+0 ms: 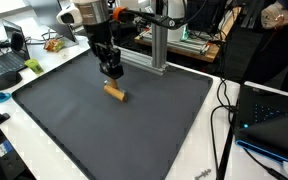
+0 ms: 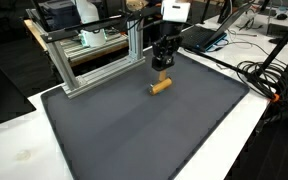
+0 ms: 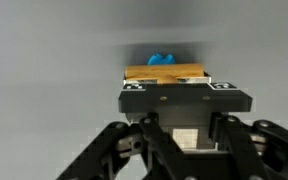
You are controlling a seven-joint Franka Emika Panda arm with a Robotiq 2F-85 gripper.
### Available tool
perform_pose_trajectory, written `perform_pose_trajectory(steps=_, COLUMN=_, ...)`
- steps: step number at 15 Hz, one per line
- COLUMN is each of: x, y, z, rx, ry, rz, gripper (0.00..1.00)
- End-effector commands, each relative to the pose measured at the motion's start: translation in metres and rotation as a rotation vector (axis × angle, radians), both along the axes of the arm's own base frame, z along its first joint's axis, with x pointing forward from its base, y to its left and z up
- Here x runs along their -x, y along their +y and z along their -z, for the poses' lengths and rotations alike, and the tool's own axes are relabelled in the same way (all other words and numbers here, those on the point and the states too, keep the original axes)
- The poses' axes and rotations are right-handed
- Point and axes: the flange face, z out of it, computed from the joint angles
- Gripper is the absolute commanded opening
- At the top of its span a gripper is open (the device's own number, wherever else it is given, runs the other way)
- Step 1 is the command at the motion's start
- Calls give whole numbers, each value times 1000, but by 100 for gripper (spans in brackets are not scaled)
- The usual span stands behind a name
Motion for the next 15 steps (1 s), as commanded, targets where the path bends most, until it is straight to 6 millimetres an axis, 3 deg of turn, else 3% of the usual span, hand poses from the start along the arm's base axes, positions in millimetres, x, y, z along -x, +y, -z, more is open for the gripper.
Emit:
perform_pose_trajectory(steps=1, x=8, y=0, z=27, rx=-33, ry=105, rz=-4, gripper=22)
perform_pose_trajectory(steps=11, x=12, y=-3, z=38, rx=-39, ry=150, rz=0, gripper=22)
perform_pose_trajectory(steps=15, x=17, y=-2, z=27, rx=1, ry=160, rz=-4, gripper=22)
